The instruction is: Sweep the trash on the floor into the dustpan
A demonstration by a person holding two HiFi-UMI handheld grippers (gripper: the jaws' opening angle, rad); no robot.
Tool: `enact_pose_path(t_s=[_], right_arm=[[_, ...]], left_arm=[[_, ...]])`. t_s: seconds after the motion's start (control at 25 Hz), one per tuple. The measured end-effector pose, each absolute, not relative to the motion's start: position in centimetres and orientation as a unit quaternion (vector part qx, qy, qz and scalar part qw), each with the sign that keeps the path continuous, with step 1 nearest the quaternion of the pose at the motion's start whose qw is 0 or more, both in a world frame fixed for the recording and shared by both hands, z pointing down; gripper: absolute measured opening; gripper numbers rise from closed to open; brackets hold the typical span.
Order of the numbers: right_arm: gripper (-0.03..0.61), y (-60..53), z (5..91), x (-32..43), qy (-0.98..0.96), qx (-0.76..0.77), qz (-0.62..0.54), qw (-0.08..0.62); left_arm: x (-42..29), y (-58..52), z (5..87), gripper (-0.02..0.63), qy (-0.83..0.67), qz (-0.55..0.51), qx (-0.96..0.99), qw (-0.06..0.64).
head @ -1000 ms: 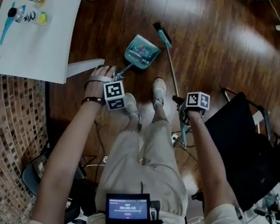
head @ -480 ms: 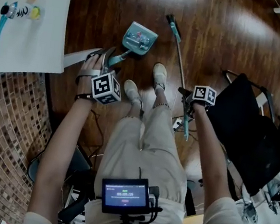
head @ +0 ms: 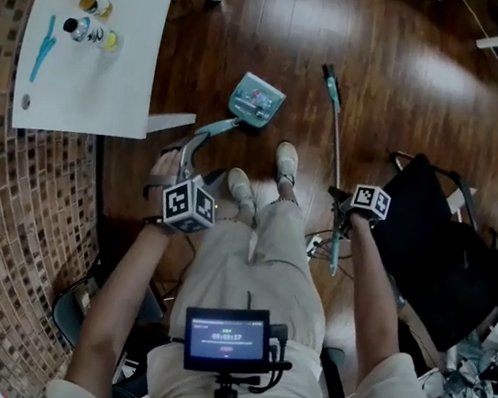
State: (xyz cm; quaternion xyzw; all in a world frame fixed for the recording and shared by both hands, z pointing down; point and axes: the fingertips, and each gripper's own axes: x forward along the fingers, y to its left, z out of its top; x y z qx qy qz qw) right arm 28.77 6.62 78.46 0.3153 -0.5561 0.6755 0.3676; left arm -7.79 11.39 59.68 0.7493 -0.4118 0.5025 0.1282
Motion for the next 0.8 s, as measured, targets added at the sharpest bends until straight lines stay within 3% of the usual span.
enact_pose_path(t_s=[0.24,0.28,0.36,0.48,0.56,0.8], right_arm=[[0.101,8.0,72.5,29.3,-0.564,0.323,0.665,0.368],[0.102,8.0,71.5,29.5,-0.568,0.324,0.660,0.369],[0.101,10.1,69.4,30.5,-0.565,0.328,0.658,0.373],[0.101,13.6,66.9,32.2,-0.559,0.341,0.665,0.359],[0.101,12.9,66.0,32.7,-0.567,0.350,0.664,0.339],[0.101,14.0,64.4,34.0,-0.561,0.364,0.668,0.326]], left_arm=[[-7.5,13.2,55.0,0.383,-0.449,0.425,0.764,0.184],[-7.8,13.1,54.1,0.346,-0.459,0.412,0.764,0.189],[-8.6,14.6,52.3,0.206,-0.475,0.403,0.756,0.202],[-9.9,17.9,50.4,0.083,-0.481,0.413,0.742,0.216],[-10.6,18.3,50.8,0.049,-0.495,0.392,0.736,0.244],[-12.1,22.9,55.9,0.017,-0.571,0.228,0.653,0.442]])
